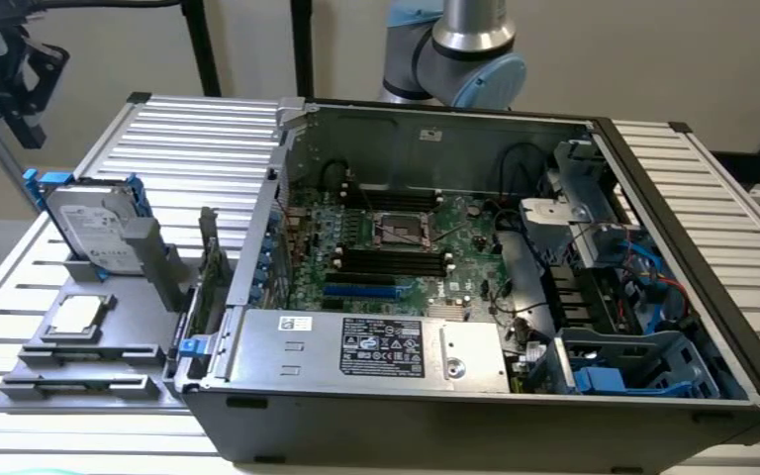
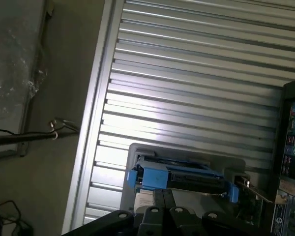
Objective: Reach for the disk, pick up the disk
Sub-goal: 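Pick up the disk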
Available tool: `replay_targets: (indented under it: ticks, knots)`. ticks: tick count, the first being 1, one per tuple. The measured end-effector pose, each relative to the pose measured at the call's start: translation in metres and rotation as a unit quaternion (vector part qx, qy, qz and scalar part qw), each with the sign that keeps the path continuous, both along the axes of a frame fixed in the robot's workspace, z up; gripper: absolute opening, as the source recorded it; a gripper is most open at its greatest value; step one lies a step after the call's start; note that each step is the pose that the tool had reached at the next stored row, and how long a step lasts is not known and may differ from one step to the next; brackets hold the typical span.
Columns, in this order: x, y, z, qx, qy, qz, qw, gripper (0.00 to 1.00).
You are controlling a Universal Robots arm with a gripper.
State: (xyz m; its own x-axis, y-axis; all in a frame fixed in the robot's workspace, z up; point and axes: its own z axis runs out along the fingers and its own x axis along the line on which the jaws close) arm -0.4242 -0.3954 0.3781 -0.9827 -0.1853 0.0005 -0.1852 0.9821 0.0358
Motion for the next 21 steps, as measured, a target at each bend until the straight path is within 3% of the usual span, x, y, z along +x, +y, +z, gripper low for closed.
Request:
replay_targets:
  ticks: [5, 11, 16, 21]
  knots:
    - [0.0, 0.0, 0.0, 0.0, 0.0, 0.046, 0.999, 0.11]
    - [0.0, 0.0, 0.0, 0.0, 0.0, 0.1, 0.995, 0.11]
    - [0.0001, 0.0, 0.0, 0.0, 0.0, 0.145, 0.9895, 0.11]
    - [0.0, 0.0, 0.0, 0.0, 0.0, 0.19, 0.9818, 0.11]
